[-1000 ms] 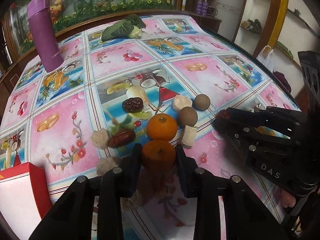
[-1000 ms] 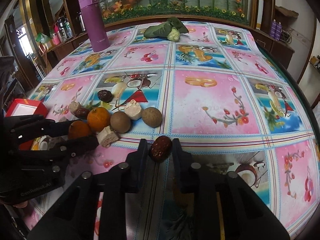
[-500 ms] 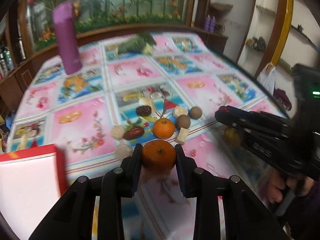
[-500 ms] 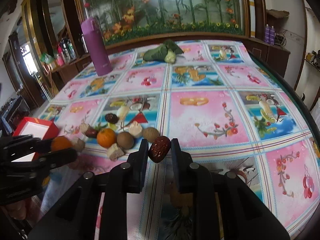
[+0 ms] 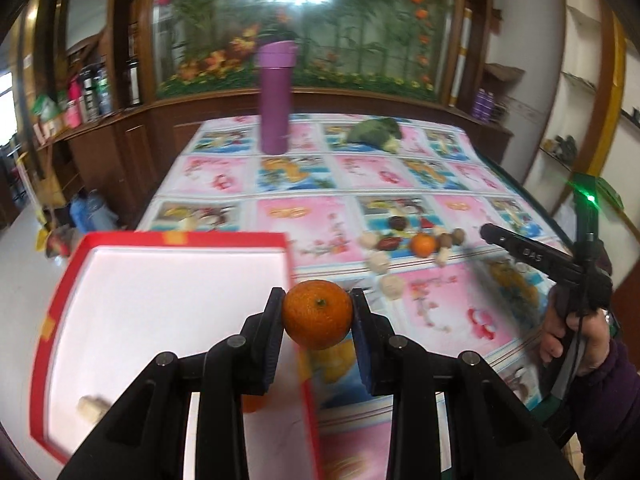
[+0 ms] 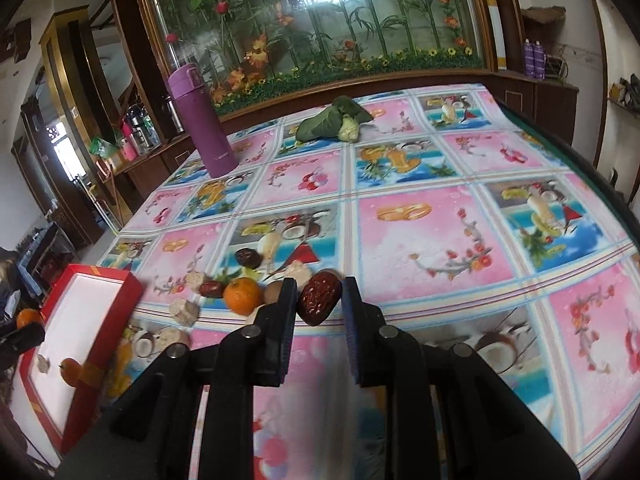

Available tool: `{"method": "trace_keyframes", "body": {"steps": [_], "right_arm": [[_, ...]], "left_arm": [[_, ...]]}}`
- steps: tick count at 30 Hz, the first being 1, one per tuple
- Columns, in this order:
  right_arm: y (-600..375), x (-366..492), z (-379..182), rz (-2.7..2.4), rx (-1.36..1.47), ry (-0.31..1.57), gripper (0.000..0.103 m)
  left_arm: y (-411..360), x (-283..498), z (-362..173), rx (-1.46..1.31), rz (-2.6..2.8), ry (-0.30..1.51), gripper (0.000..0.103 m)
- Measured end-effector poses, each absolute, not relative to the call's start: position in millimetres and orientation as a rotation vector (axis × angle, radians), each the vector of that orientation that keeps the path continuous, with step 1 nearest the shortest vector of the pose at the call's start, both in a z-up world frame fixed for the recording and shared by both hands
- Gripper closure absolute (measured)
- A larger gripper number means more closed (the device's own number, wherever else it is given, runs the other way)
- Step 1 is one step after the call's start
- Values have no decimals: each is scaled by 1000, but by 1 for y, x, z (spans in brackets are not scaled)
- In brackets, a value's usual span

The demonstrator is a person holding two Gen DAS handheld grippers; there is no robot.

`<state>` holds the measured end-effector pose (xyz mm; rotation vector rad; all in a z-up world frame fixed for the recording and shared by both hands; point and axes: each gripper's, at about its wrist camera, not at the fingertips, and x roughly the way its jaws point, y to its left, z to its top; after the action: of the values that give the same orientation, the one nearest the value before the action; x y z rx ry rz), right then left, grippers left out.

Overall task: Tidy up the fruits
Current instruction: 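Carry the orange and red date into the white tray while opening both tools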

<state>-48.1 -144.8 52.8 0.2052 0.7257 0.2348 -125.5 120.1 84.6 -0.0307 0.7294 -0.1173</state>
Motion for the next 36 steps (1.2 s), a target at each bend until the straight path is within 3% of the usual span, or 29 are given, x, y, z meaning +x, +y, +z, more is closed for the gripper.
{"method": "trace_keyframes", "body": {"steps": [21, 36], "right_arm": [[122, -43, 67, 692, 41, 879, 78], [145, -39, 30, 763, -60, 996, 78]], "left_arm": [[261, -134, 63, -131, 301, 781, 71], [257, -107, 33, -135, 321, 888, 71]]}}
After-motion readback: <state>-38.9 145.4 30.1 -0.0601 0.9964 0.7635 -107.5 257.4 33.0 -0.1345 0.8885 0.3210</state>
